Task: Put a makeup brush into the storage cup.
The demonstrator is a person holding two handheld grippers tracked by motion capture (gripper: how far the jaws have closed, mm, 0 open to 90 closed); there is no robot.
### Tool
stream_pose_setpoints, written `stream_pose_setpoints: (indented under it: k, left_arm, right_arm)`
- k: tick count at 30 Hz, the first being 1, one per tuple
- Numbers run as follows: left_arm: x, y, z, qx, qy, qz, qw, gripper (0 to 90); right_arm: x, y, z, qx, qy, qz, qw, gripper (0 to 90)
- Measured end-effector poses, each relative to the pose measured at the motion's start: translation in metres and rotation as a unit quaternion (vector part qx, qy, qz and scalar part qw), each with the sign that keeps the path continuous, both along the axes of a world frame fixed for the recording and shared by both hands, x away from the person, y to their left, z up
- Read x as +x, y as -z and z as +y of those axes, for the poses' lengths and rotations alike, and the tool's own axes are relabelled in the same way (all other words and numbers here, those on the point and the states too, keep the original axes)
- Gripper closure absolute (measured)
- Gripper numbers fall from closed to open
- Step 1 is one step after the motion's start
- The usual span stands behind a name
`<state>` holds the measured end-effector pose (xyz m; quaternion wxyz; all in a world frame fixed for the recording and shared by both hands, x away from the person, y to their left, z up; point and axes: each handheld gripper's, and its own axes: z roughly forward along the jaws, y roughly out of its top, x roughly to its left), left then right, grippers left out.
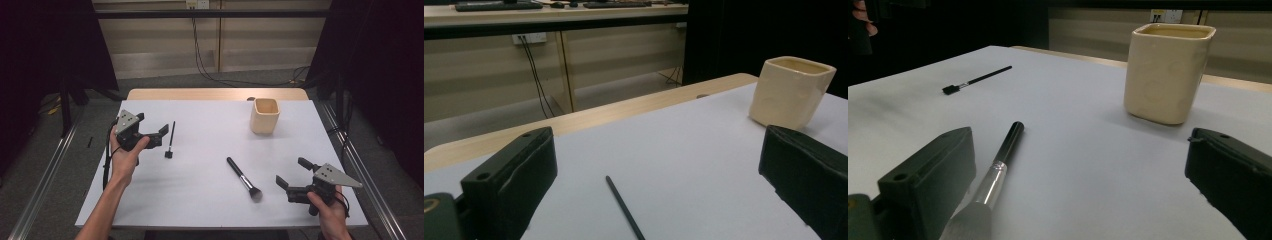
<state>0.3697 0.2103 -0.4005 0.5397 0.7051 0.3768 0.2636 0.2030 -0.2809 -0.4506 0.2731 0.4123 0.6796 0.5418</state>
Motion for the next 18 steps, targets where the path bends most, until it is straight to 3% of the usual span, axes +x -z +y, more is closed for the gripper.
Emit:
stream_pose_setpoints:
  k: [4,6,12,18]
  left_arm:
    - [0.007,-0.002,-0.002,0.006,0.003,-0.006,1.0,1.9]
    - [0.011,-0.003,-0.003,-0.004,0.001,-0.011,0.9999,2.0]
    - [0.024,-0.008,-0.006,0.007,-0.007,0.006,0.9999,2.4]
    - [0.035,-0.009,-0.011,0.016,-0.012,0.006,0.9998,2.7]
  right_arm:
    - [0.001,0.0,0.0,-0.001,-0.001,-0.001,1.0,0.0]
    - [0.0,0.0,0.001,-0.002,-0.001,-0.001,1.0,0.0]
    - [0.001,0.0,0.0,-0.002,-0.001,0.0,1.0,0.0]
    - [0.0,0.0,0.0,0.0,0.001,0.002,1.0,0.0]
